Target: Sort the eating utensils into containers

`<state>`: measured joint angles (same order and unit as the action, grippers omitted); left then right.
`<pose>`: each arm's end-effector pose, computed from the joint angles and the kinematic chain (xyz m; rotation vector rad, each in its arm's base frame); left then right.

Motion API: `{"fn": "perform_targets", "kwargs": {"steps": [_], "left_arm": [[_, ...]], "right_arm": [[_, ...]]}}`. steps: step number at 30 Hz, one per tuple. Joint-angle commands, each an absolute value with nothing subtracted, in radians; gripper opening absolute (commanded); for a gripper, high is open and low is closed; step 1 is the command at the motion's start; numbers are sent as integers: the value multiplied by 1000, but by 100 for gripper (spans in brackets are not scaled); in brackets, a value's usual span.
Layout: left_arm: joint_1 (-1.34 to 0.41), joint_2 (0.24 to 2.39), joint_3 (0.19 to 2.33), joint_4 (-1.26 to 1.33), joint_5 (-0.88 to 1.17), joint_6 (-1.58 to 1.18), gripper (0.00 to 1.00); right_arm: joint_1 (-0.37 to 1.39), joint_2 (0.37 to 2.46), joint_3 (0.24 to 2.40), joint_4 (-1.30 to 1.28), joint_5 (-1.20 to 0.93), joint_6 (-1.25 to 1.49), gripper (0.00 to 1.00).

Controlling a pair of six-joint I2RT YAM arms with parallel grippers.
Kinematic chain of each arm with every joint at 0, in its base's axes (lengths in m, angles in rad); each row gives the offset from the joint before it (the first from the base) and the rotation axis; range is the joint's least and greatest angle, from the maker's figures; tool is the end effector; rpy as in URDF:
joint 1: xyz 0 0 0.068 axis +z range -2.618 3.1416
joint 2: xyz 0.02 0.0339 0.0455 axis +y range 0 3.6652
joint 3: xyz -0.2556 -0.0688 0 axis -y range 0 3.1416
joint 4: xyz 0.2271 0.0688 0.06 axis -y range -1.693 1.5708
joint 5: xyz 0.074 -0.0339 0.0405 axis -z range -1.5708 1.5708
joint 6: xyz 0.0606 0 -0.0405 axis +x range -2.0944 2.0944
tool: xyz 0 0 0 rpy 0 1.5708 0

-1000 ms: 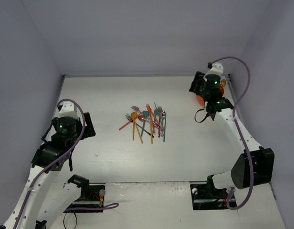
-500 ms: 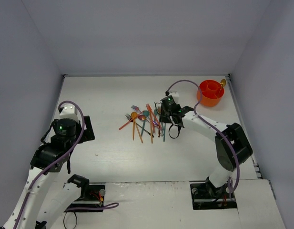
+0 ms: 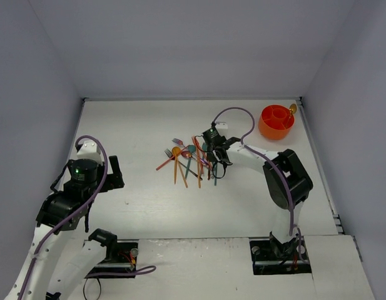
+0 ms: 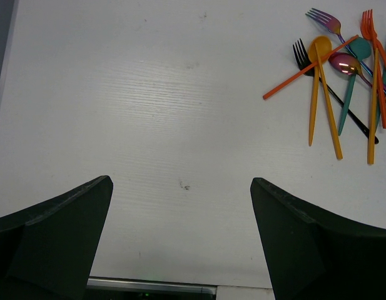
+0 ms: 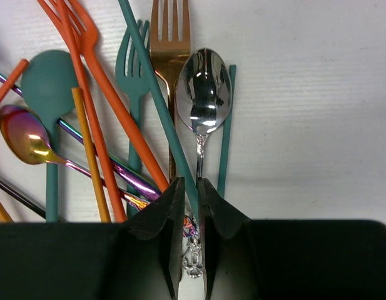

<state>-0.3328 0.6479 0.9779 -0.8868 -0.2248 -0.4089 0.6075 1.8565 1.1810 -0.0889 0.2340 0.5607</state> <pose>0.1222 -0.0279 0.3278 -0.2129 2.1079 -0.2032 0.3387 0.2184 0.1715 0.0622 2.3301 0.3194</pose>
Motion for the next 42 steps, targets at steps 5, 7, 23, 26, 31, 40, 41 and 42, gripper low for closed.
{"fn": "perform_targets", "kwargs": {"steps": [5,7,23,26,31,40,41,42], "left_arm": [[-337,670,1022,-864,-218,-426,91],[-337,672,1022,-864,-222,-426,91],[-337,676,1016,-862,-230,-428,91],[-337,680,1014,-861,-230,-428,91],[-337,686,1017,-861,-229,-426,91],[-337,683,1014,-861,-231,-428,91],[-337,682,1014,-861,-232,-429,91],[-337,681,1014,-861,-232,-429,91]], "right_arm": [[596,1893,1258,-72,307,590,12],[593,1899,1264,-72,309,593,12],[585,1846,1237,-69,304,601,10],[576,1852,1239,-69,299,594,11],[571,1886,1245,-67,286,599,11],[570,1945,1247,-62,271,611,11],[571,1950,1248,-61,268,610,11],[572,1953,1249,-60,265,609,11]]}}
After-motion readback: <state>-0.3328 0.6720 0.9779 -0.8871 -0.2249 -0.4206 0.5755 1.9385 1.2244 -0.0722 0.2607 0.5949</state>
